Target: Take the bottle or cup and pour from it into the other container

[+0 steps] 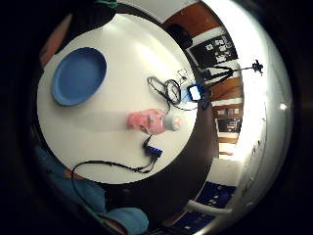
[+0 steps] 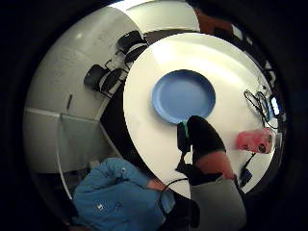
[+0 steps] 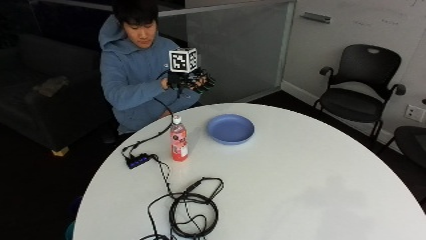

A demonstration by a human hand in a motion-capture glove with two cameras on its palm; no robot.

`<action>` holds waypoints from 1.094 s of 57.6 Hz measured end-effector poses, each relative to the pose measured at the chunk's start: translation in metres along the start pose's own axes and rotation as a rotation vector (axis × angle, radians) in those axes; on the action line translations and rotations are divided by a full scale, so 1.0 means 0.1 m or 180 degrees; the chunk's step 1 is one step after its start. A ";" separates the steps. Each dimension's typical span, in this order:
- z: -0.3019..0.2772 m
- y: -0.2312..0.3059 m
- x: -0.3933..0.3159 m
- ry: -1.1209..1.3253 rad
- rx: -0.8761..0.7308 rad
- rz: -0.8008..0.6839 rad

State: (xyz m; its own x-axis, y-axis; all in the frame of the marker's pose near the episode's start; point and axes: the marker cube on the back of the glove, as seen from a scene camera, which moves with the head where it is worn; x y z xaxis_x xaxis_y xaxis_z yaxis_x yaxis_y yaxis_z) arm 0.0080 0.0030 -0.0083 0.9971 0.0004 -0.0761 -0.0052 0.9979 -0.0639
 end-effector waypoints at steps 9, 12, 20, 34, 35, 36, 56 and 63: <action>-0.09 0.20 0.38 -0.0040 0.0035 0.0153; -0.10 0.30 0.55 -0.0072 0.0050 0.0205; -0.14 0.54 0.98 -0.0130 0.0091 0.0439; -0.13 1.00 1.58 -0.0174 0.0122 0.0811; -0.13 1.03 1.61 -0.0199 0.0141 0.0832; -0.12 1.07 1.64 -0.0230 0.0164 0.0850; 0.12 1.54 2.23 -0.1021 0.0850 0.1064; 0.25 1.63 2.33 -0.1476 0.1031 0.1145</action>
State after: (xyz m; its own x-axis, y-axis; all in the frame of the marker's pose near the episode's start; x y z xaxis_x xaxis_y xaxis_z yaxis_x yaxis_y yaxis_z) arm 0.2415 0.1678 -0.0119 0.8673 0.2919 0.4033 -0.3924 0.8993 0.1929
